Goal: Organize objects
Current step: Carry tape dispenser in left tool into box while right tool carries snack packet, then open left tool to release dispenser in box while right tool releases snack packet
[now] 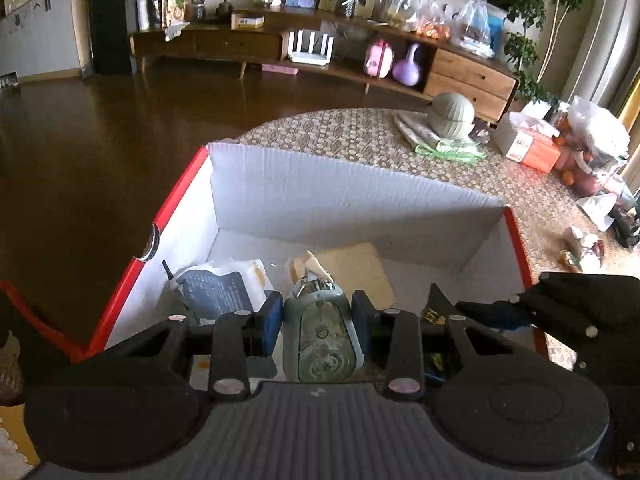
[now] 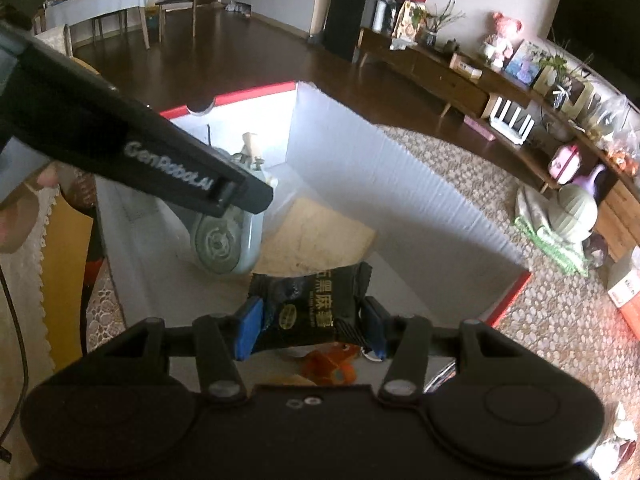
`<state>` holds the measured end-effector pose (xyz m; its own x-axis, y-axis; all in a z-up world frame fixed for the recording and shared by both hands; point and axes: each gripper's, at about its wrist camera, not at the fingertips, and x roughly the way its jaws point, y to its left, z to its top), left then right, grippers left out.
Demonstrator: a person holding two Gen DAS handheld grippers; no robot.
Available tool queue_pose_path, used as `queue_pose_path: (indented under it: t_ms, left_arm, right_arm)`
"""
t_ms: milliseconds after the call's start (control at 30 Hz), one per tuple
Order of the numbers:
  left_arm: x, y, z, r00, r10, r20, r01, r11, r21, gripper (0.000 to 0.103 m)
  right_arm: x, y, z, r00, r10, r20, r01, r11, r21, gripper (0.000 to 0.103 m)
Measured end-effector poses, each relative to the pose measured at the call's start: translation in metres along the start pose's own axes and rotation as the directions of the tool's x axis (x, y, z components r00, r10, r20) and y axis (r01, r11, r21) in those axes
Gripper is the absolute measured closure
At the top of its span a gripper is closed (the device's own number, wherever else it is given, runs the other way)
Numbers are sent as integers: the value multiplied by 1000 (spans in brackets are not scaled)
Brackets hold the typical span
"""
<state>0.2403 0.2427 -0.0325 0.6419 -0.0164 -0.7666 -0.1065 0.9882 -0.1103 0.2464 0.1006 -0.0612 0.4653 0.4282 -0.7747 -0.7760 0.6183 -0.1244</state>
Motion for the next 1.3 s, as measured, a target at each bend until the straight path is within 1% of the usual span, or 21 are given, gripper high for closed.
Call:
queue_pose_path:
  t_ms: [167,400,567,633,700,733,767,900,1067,1300]
  left_arm:
    - [18,3,4,1000,16,-21,-16,1000,-7,68]
    - [43,13,0,996,45,-81,-48,998,-33,67]
    - [45,17,-1,995,47,-84,-51,998,-42,67]
    - [45,16,-1,995,58,-80,-61,998,-29,64]
    - [43,16,-2,995,67,-78,-69,997,-22,53]
    - [42,16,-2,995,68,-74,-70,997,-26,43]
    - [39,16,-2,996,67,-66,-69,997,-33,39]
    - [30,14,-1,996,78,-52,-80,996,-43,39]
    - [14,6,-1,996,87,-30,-88,995,-38,39]
    - [-18,-10,-12,997,71,9,-71,997,-24,39]
  right_arm:
    - [3,0,-5,1000,-3,-14,3,1000,18,47]
    - [-1,1,-4,1000,-12,-2,12,1000,12,45]
    - [-8,-2,-1,1000,-15,23,15,1000,15,40]
    - [-13,-3,-2,999,-16,33,15,1000,20,39]
    - [-17,-5,-2,999,-12,40,11,999,31,39]
    - [-20,-7,-2,999,-11,44,9,999,38,39]
    - [-23,-8,-3,999,-8,48,6,999,43,39]
    - [-37,-12,-5,998,0,69,-4,998,60,38]
    - [-62,-16,-13,994,16,105,-24,996,85,34]
    - [-102,-21,-26,986,25,165,-42,994,101,33]
